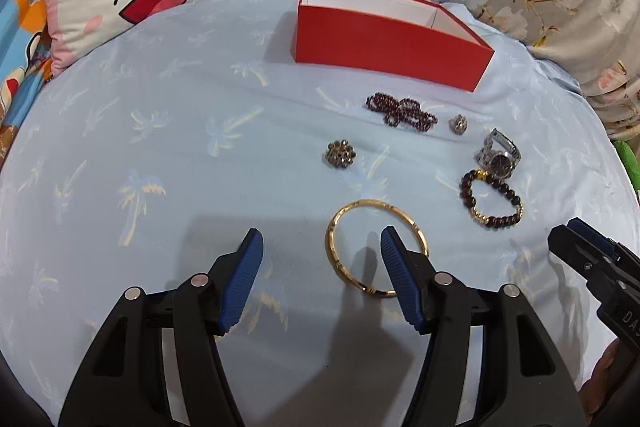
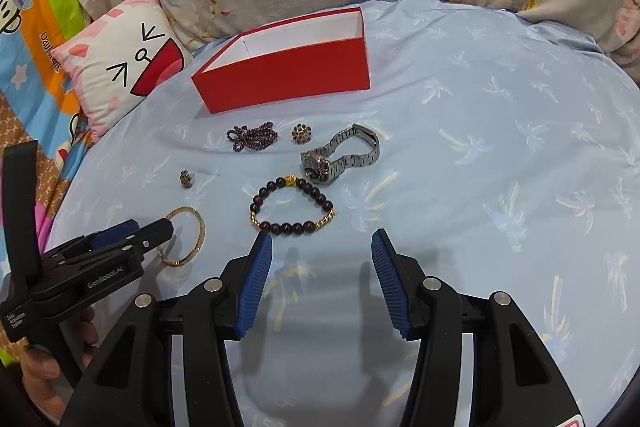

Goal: Organize jewelry
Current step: 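Withdraw both tools from the red box back toward the remaining jewelry, then lower the left tool onto the gold bangle and close on it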

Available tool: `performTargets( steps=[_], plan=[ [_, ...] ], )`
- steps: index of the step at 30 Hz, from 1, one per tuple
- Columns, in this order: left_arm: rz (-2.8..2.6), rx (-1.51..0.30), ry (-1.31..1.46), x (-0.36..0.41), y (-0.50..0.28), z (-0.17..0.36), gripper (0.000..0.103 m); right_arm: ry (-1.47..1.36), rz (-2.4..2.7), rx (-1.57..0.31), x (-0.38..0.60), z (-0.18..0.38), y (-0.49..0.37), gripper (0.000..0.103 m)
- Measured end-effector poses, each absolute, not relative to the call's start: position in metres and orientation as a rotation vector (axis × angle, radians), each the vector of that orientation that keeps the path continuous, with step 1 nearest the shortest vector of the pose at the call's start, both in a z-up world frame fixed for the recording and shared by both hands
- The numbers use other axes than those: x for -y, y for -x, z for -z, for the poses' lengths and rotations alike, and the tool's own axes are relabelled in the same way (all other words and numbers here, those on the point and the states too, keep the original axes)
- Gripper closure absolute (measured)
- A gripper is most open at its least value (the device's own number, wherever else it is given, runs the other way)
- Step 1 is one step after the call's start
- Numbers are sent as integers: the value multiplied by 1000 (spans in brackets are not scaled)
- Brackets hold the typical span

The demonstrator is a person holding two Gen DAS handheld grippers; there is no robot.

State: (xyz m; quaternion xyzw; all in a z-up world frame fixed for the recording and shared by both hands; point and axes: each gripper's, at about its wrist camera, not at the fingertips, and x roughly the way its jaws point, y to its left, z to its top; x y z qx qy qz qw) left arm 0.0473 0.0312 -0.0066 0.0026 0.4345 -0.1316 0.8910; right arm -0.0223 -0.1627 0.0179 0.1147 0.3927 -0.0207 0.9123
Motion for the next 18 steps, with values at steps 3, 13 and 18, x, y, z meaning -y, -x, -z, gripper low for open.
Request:
performTargets(
  steps=[3,13,18],
  plan=[
    [286,-893,-5,-30,-43,5,45,-237,43,-815,161,-15,25,52],
    [310,-873,-13,-14,-35,1,26,-250,46,-822,164,-11,28,52],
    [313,-873,-43,-2,-36,5,22,-254,47,-824,166,-10,28,52]
  ],
)
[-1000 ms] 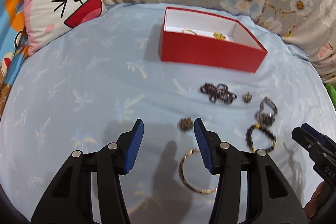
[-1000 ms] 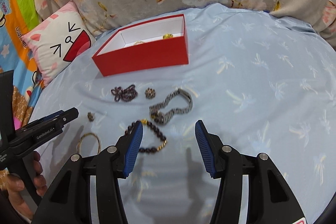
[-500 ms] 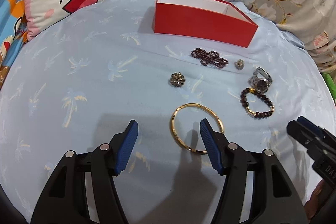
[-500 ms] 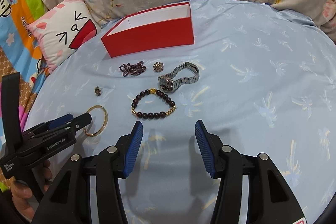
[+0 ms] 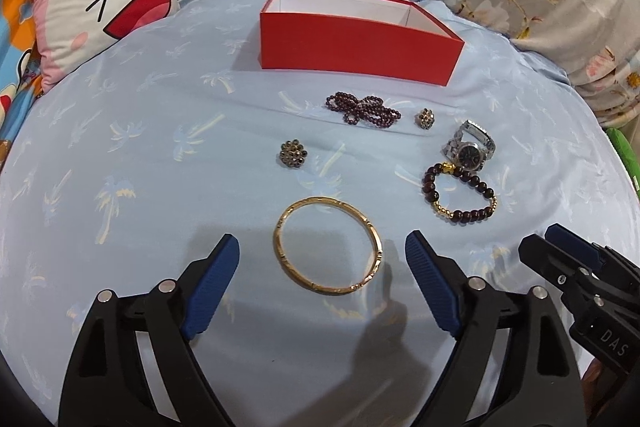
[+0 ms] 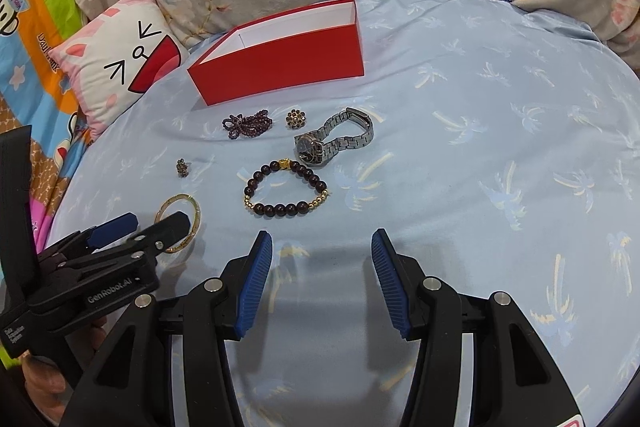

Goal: Organize jewelry
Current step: 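Lower the left tool onto the gold bangle and close on it, then grasp the black bead bracelet with gold beads using the right tool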

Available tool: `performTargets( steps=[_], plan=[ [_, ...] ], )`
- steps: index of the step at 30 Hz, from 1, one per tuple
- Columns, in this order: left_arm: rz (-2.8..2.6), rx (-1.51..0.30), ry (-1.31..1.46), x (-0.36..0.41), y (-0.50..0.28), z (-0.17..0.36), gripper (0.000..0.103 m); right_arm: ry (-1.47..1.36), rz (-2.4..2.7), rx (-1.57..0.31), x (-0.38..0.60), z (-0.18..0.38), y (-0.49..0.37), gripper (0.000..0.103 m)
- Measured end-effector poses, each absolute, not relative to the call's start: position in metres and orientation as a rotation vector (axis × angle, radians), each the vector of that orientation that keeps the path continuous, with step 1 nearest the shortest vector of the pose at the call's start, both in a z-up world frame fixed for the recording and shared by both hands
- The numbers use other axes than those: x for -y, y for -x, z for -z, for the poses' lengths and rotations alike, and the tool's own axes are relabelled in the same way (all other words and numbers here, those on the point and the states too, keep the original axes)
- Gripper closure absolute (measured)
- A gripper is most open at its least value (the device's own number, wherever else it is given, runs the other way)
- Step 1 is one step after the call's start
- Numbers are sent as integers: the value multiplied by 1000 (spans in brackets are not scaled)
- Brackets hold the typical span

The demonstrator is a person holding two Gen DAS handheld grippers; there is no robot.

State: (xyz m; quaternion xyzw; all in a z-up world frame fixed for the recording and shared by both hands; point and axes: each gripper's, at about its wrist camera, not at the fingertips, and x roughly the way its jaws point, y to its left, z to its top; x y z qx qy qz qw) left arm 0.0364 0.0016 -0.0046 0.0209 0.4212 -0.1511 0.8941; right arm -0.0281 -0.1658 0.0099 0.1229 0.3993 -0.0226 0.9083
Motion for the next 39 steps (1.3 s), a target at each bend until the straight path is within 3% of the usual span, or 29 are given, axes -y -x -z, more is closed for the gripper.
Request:
performTargets(
  steps=[6,12,29,39],
  plan=[
    [294,-883,-89,6,-38,11,23,-250,49,-826,166,-10,27,52],
    [269,-862,-111,0,-39,10,46,-258,40,-832,165,-8,20,52],
    [264,-858,-101,-10,-46,10,46,-225,38,-846,159,-7,-22,52],
    [265,-858,-100,-10,-46,10,46,-177,58,-871,155,3,-36,69]
  ],
)
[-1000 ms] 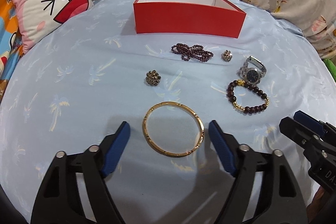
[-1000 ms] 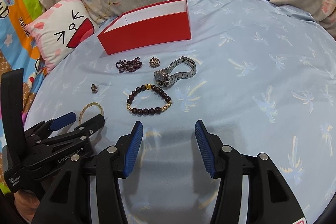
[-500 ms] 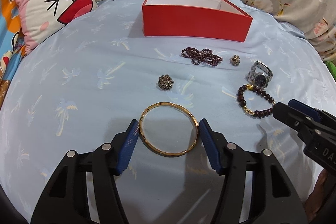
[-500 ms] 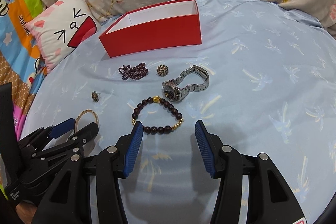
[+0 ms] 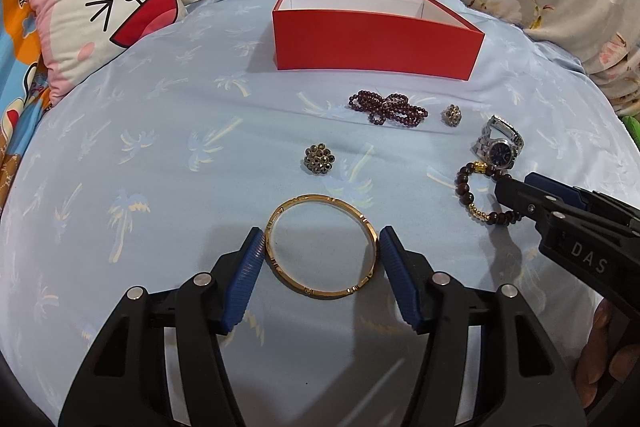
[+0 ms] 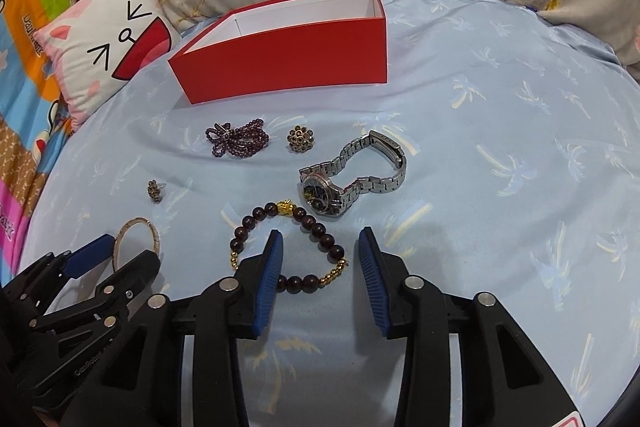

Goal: Organize jewelry
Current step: 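Grasp the black bead bracelet with gold beads using the right tool, then carry the gold bangle with the left tool while the right tool carries the black bracelet into the box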

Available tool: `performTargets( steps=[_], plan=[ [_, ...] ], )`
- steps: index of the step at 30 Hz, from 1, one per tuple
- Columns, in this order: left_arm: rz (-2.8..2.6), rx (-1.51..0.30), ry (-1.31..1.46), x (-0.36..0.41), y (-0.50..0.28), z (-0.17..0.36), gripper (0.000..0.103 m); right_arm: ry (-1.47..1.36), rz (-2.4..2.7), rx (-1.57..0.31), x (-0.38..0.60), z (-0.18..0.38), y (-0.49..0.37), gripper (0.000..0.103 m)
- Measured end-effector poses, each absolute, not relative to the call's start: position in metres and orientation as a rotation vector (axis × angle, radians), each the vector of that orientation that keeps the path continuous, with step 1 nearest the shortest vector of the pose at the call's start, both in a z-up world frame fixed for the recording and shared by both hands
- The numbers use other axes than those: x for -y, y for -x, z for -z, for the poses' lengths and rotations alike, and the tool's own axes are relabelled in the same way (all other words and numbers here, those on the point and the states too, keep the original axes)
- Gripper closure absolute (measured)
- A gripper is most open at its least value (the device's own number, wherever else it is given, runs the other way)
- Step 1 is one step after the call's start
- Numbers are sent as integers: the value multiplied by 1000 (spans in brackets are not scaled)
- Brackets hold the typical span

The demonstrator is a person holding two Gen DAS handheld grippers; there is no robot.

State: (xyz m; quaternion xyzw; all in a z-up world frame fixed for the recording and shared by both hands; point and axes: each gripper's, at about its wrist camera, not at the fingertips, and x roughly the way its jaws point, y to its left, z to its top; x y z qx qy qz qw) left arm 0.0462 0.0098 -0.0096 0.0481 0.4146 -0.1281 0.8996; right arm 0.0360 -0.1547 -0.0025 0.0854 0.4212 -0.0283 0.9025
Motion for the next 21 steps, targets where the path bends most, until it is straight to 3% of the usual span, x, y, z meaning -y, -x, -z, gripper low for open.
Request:
performTargets(
  steps=[8,21],
  plan=[
    [265,-858,-99,-10,-46,10,46,-113,76,-879,149,3,-35,92],
    [276,-867,-60,-17,-45,7,46,-209,32,-860,151,-16,-15,95]
  ],
)
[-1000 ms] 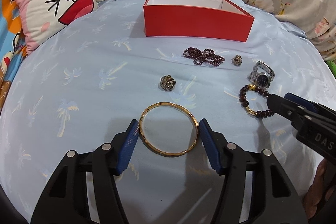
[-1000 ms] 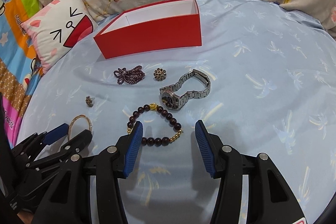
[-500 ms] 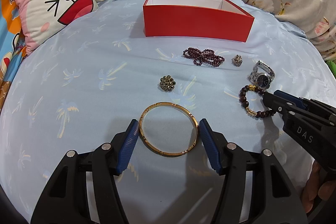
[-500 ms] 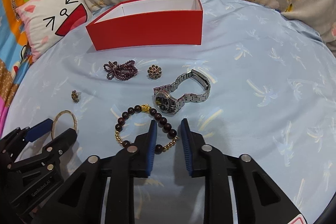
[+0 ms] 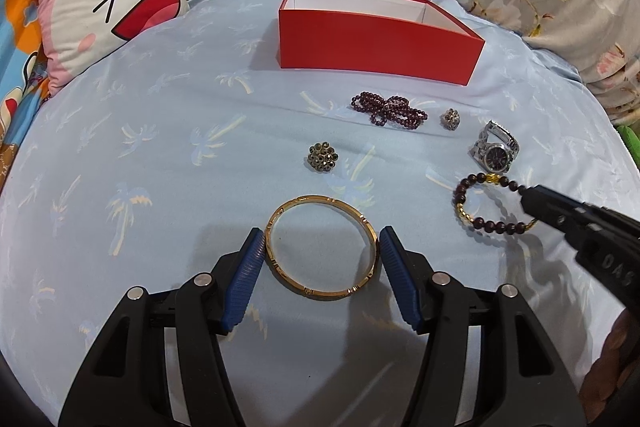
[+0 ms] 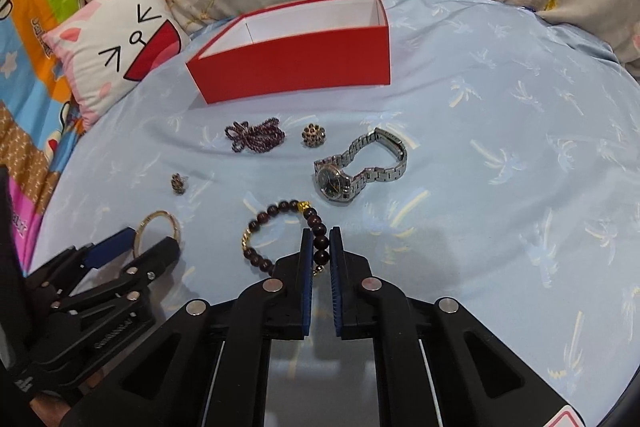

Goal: Organize jewelry
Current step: 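Carry the gold bangle with the left tool while the right tool carries the black bracelet into the box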

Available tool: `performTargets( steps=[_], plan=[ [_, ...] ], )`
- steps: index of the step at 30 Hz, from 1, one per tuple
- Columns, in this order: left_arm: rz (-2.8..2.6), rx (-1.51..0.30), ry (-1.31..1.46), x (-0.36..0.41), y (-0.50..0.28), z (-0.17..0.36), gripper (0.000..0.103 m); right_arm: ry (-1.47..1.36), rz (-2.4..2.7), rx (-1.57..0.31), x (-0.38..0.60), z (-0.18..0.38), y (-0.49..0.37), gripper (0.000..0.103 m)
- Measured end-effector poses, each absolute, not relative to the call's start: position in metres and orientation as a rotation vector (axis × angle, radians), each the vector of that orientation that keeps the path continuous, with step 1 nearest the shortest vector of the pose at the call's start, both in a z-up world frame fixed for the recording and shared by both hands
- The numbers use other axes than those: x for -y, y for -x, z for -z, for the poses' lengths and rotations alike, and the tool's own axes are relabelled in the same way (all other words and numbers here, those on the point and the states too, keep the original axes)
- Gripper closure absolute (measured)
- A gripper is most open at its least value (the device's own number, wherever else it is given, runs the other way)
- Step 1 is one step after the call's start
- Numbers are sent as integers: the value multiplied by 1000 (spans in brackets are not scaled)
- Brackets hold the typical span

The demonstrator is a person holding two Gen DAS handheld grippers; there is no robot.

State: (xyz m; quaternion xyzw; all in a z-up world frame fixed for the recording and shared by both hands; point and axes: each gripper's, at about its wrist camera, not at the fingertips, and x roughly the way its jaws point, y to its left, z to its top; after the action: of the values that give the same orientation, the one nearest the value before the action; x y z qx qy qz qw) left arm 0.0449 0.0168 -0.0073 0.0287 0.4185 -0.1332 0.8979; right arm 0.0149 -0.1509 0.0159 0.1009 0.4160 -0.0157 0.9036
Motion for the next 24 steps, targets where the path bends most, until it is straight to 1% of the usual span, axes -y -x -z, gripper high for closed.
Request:
performTargets(
  steps=[14,24],
  plan=[
    [296,-821,-14,-25,-44,-33,46,-233,21,-738,162,-69,-10,95],
    [287,-765,-15,-17,-82,-72,46,-210,29,-666,173,-102,-41,95]
  ],
)
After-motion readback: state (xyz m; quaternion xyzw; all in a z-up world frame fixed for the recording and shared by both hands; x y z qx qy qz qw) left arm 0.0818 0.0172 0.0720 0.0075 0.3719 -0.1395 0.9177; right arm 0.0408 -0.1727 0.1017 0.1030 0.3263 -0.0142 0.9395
